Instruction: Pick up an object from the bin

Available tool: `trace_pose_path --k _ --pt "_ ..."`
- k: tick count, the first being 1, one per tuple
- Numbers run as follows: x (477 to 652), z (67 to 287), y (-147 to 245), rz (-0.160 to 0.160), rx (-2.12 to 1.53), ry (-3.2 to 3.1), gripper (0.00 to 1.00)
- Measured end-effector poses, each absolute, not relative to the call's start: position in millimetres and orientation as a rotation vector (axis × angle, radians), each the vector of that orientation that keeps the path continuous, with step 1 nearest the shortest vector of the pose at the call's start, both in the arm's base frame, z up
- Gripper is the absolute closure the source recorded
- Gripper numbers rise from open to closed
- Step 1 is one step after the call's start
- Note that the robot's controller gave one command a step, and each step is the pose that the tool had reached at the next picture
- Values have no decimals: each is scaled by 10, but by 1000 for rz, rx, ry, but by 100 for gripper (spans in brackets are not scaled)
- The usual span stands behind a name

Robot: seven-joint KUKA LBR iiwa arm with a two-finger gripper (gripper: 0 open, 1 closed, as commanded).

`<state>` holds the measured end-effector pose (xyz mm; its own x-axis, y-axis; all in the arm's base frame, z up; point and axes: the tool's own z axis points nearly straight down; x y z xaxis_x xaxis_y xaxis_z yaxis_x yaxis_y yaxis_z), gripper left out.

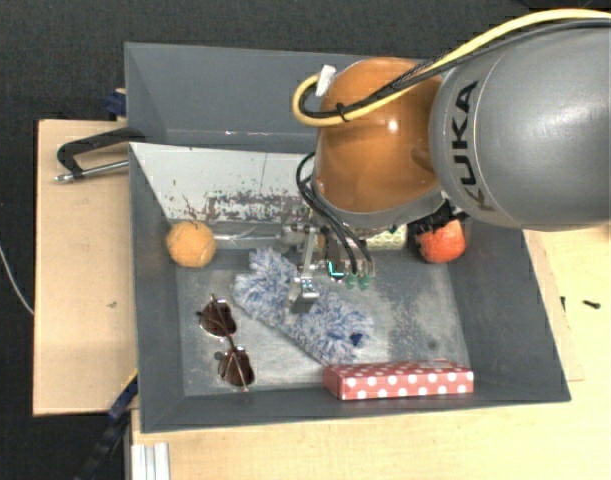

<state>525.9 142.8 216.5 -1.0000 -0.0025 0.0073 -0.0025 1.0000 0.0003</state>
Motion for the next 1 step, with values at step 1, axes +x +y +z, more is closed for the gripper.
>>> trace_pose_path --k 1 --pt "5277 2209 1419 -3 0 -3143 0"
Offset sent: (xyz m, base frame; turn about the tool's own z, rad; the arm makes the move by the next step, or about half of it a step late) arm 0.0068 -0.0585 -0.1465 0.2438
